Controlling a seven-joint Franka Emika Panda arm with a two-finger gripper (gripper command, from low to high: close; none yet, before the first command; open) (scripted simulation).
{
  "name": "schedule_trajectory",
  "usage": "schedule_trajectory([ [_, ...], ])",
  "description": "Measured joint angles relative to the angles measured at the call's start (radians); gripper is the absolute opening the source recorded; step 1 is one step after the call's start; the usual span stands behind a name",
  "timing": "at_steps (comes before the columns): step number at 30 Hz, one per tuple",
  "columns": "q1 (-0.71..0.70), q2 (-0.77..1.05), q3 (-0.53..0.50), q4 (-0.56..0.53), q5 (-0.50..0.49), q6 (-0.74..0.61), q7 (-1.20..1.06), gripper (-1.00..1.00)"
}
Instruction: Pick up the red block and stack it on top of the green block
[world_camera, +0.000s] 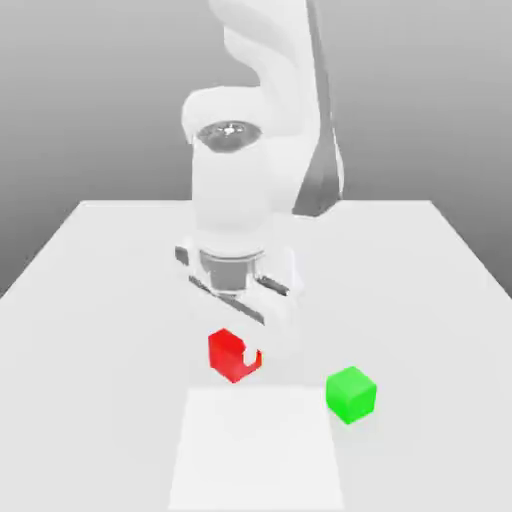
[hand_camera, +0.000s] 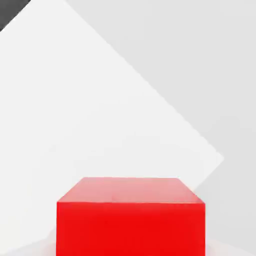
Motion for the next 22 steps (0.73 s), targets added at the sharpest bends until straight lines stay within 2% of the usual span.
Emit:
schedule_trajectory([
  [11,0.263,-0.062,0.098,0.033,0.042,-0.096,-0.409,-1.00],
  [15,0.264,0.037,0.114,0.041,-0.004,-0.006,-0.408,-1.00],
  [19,0.258,0.174,0.099,0.045,-0.092,0.124,-0.348,-1.00],
  [20,0.258,0.193,0.096,0.046,-0.106,0.141,-0.339,1.00],
  [22,0.258,0.193,0.096,0.046,-0.106,0.142,-0.339,1.00],
])
